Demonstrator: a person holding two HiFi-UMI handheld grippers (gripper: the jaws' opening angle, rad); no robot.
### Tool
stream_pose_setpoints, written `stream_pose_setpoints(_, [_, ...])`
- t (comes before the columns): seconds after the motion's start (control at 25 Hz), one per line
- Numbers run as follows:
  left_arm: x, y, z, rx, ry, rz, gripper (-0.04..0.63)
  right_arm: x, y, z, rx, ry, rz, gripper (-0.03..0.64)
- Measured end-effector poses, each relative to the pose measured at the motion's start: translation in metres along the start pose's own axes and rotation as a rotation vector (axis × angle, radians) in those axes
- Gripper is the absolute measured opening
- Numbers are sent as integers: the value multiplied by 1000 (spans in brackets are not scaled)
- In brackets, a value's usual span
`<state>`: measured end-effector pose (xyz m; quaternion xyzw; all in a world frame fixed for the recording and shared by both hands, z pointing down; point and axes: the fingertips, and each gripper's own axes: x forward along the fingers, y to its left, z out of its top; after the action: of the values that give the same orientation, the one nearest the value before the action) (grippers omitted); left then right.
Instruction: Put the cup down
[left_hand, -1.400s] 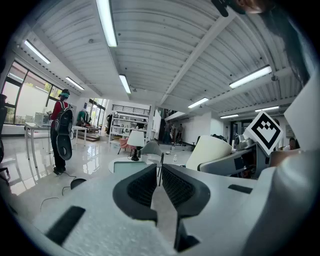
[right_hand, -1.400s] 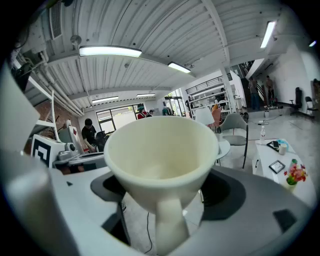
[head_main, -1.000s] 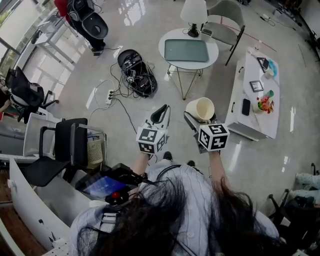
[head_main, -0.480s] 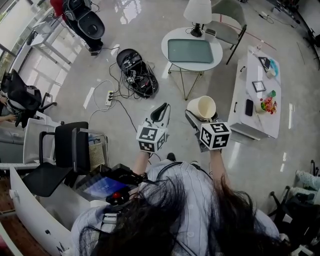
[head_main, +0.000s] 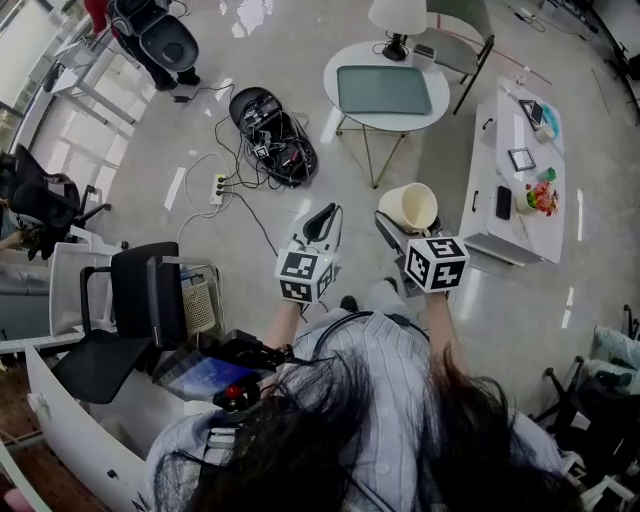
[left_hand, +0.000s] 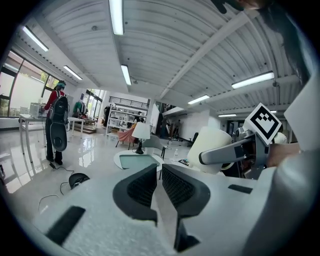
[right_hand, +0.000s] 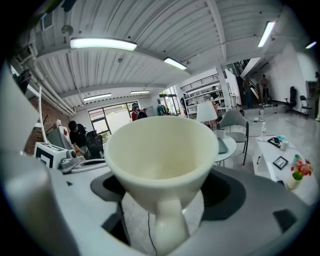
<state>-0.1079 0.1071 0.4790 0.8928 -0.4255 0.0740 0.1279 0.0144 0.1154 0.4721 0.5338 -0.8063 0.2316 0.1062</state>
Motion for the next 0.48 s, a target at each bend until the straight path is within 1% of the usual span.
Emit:
stream_pose_setpoints(0.24, [12, 2, -4, -19, 9, -10, 23, 9, -9, 0, 0, 23, -9, 413])
stream_pose_setpoints(0.48, [32, 18, 1, -19, 12, 9, 23, 37, -26, 14, 5, 24, -1, 413])
